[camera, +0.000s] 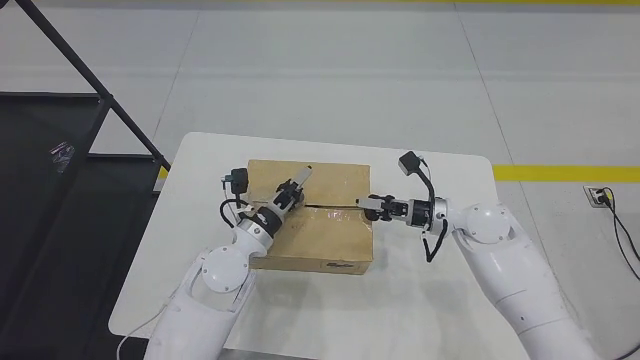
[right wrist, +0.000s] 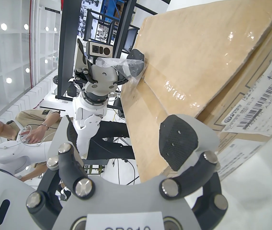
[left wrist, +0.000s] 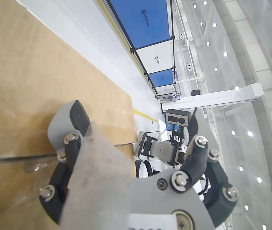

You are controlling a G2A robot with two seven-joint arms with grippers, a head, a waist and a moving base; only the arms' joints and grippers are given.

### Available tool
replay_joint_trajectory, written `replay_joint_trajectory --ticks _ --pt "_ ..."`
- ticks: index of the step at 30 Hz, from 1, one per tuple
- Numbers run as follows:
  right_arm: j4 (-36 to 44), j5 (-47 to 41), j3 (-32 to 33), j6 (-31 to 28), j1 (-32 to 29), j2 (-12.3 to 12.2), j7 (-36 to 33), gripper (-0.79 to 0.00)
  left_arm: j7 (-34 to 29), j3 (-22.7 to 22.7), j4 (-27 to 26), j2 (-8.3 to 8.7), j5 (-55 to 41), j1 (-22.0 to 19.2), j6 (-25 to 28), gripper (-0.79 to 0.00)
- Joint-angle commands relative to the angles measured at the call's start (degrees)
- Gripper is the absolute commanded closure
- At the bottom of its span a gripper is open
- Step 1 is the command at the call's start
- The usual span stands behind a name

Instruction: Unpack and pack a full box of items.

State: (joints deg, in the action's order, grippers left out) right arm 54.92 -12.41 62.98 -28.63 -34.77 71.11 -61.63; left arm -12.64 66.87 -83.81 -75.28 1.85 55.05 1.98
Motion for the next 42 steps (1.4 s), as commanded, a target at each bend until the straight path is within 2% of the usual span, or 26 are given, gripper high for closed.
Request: replay_joint_trajectory --ticks 1,14,32,42 --pt "-0.09 -0.08 0.13 -0.25 -0.03 -0.08 -0.03 -0.785 0.03 -0.25 -0.03 -0.09 0.41 -0.20 0.14 -0.785" --pt "-0.19 -1.21 2.26 -2.33 -1.00 -1.04 0.10 -0.785 -0.23 -2.21 0.12 -0.83 2.58 -1.64 -0.22 -0.785" --pt "2.50 -2.84 8.21 -3.84 -6.11 -3.62 0.30 -0.785 -1.29 -6.42 2.00 -2.46 4.42 -5.02 -0.50 -0.785" --pt "2.38 -3.81 9.91 -4.77 -7.59 -4.52 0.14 -0.785 -0.72 -9.64 4.69 -3.97 4.19 -8.12 -0.97 -0.785"
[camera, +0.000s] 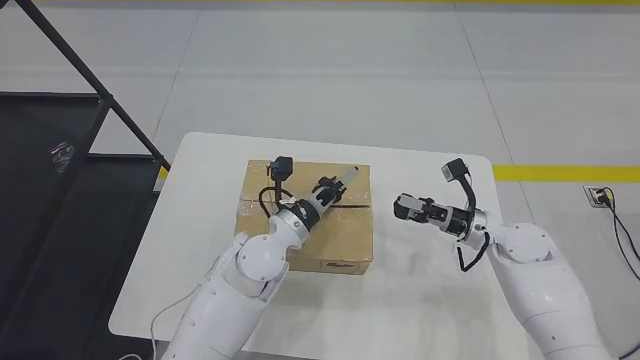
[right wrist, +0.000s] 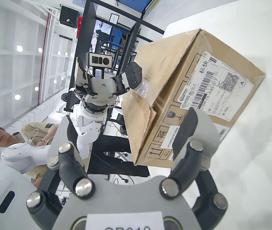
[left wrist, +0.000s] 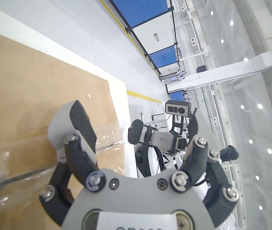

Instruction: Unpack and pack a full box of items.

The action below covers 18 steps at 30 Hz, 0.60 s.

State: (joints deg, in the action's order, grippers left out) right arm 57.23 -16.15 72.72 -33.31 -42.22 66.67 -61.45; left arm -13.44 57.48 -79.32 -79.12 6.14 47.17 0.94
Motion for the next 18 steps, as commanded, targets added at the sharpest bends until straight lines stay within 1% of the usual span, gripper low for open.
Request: replay_joint_trajectory --ticks 1,4,6,10,13,18 --pt "0.13 -0.11 0.34 -0.13 -0.32 -0.18 -0.02 -0.785 0.21 -0.42 0.30 -0.26 -0.13 -0.46 0.17 -0.785" --pt "0.52 -0.25 0.74 -0.13 -0.74 -0.43 0.02 -0.785 0.73 -0.08 -0.21 -0.46 -0.53 -0.57 0.54 -0.785" --pt "0.85 -0.31 1.02 -0.21 -0.89 -0.56 0.58 -0.785 0.59 0.88 -1.68 -0.40 -1.40 -0.06 0.95 -0.785" --pt "2.48 -0.51 1.19 -0.72 -0.76 -0.67 1.78 -0.785 1.32 4.88 -6.51 0.33 -0.68 2.27 1.80 -0.785" --pt "4.28 -0.45 0.78 -0.41 -0.13 -0.66 2.03 -0.785 0.80 10.29 -11.56 1.25 -1.86 5.34 2.14 -0.785" --pt "7.00 1.74 -2.63 2.35 2.70 -0.10 1.55 -0.785 -3.03 22.14 -19.01 3.10 -5.23 11.88 1.76 -0.785"
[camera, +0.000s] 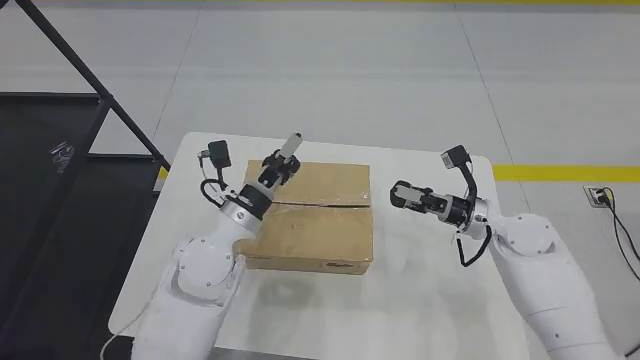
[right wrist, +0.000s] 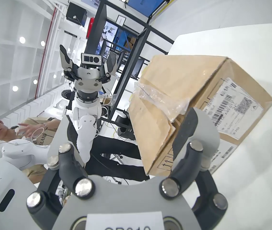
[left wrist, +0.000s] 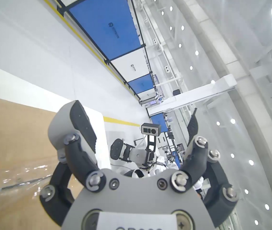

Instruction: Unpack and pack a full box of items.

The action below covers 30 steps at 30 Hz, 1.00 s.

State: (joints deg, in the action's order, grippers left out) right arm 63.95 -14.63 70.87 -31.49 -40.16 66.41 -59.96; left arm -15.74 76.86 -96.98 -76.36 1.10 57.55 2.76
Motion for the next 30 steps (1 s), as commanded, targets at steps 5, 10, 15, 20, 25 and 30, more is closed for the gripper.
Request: replay_joint_trajectory --ticks 5,10,15,20,25,30 --pt "-0.15 0.73 -5.94 3.65 5.27 1.53 0.21 -0.785 -2.38 10.63 -4.62 1.52 0.19 7.79 0.32 -0.785" --pt "-3.11 0.27 -11.14 6.07 9.82 3.25 0.09 -0.785 -2.45 12.78 -3.63 1.93 0.85 10.86 0.94 -0.785" --pt "-7.87 -1.01 -15.39 8.08 13.37 5.03 0.03 -0.785 -1.71 13.04 -2.16 1.99 -0.16 11.44 1.81 -0.785" --pt "-12.27 -4.36 -18.60 9.28 15.09 7.14 3.23 -0.785 -1.45 13.29 -0.75 2.09 -0.79 11.33 2.34 -0.785" --pt "-15.57 -4.18 -21.72 9.80 17.00 8.85 3.13 -0.785 -0.85 13.69 0.22 2.17 -1.72 11.45 2.49 -0.785" --pt "-18.29 -2.86 -23.24 10.84 18.71 9.62 0.43 -0.785 -0.49 14.37 0.54 2.32 -2.07 12.24 2.91 -0.785"
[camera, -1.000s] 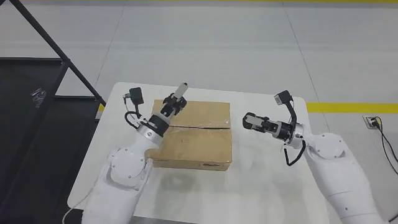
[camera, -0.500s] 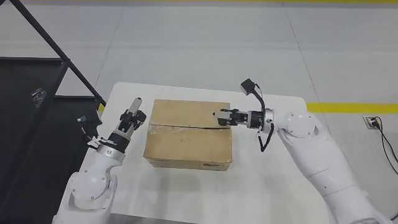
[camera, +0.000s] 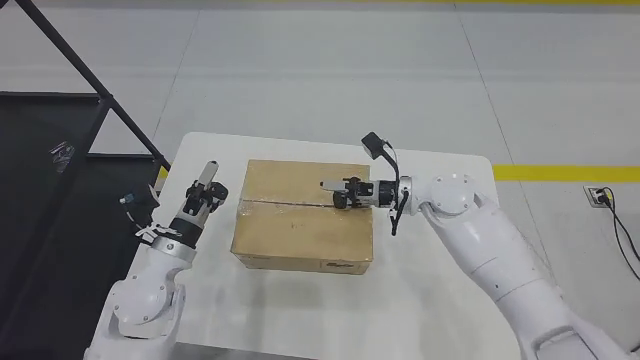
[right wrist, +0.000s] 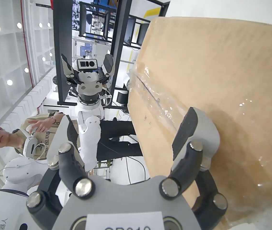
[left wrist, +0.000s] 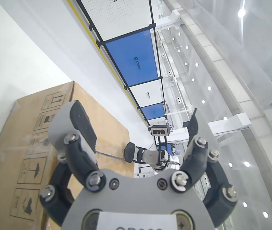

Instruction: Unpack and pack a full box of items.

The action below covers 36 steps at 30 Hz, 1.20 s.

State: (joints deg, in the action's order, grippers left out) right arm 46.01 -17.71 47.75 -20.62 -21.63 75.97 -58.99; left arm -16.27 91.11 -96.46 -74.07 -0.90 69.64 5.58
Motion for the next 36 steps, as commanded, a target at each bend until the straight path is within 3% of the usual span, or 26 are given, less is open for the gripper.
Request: replay_joint_trajectory --ticks 1,16,27,31,36 --pt "-0.74 0.81 -0.27 0.01 0.48 0.07 -1.28 -0.785 0.04 0.24 0.04 0.06 -0.16 0.30 0.22 -0.785" --pt "1.36 6.09 5.99 2.11 -1.81 -3.24 -1.39 -0.785 -0.01 0.71 0.11 0.40 -0.85 1.01 0.54 -0.785" --pt "11.42 5.28 13.23 2.75 -7.72 -6.38 -2.70 -0.785 0.59 1.71 0.45 0.68 -1.55 1.60 0.79 -0.785" --pt "16.01 6.69 12.05 5.40 -8.83 -6.35 -2.61 -0.785 0.87 1.97 0.66 0.74 -1.98 1.86 0.85 -0.785" --pt "15.17 6.68 8.03 7.93 -7.27 -5.02 -1.95 -0.785 1.25 2.52 0.33 0.85 -2.39 2.80 1.35 -0.785"
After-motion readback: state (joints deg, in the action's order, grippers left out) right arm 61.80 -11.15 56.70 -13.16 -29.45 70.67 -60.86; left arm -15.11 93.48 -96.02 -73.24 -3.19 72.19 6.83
